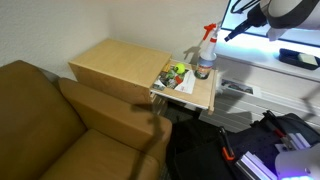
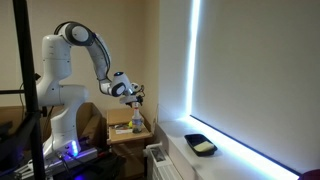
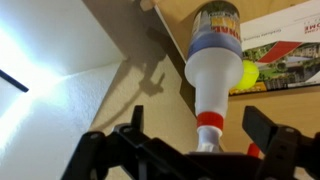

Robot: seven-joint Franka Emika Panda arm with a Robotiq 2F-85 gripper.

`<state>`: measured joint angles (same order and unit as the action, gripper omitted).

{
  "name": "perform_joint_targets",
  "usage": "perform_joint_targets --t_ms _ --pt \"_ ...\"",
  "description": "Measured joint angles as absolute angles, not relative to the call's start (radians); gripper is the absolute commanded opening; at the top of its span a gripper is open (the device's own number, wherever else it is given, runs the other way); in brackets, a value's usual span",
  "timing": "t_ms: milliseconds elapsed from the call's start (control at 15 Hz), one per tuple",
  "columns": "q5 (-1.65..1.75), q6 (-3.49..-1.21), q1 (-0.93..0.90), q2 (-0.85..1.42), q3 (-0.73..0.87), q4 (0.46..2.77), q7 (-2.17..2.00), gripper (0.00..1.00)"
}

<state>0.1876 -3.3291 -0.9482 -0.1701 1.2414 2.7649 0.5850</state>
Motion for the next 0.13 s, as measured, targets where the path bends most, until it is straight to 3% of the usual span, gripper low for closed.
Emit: perform_joint_targets --t_ms 133 --pt "0.189 -3.225 -0.815 -0.134 1.111 2.762 0.521 1.0"
